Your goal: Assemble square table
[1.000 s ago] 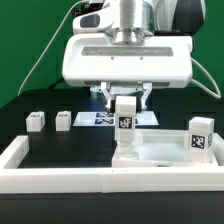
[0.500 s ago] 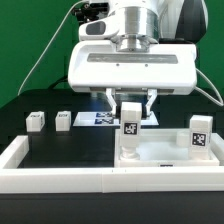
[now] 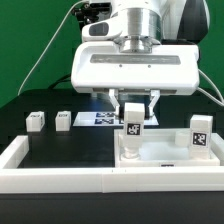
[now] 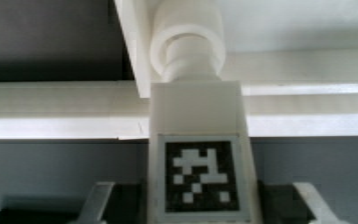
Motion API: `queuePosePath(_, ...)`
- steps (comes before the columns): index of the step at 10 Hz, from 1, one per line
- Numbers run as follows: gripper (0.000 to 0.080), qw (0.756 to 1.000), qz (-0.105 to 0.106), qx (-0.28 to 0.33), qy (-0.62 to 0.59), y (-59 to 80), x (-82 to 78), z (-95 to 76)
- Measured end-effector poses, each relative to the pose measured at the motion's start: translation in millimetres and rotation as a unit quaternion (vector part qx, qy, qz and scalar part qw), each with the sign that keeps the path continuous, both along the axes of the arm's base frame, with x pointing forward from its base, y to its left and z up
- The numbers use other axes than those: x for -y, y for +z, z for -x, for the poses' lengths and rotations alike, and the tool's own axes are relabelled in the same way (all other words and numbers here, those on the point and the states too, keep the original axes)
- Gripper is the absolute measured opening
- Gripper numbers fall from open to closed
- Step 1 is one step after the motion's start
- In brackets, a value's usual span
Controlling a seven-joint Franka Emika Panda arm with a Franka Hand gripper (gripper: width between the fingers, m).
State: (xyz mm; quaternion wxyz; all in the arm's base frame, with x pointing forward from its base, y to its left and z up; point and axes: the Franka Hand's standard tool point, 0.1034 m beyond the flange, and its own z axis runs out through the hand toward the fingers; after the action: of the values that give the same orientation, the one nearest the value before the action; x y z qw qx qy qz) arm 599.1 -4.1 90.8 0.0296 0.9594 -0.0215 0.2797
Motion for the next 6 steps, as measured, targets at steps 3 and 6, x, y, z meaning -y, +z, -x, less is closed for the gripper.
queuePosePath(3, 0.0292, 1.000, 0.006, 0.001, -0.001, -11.6, 2.2, 4.7)
queuePosePath(6, 0.0292, 1.000, 0.008, 0.002, -0.001, -15.5, 3.1, 5.8)
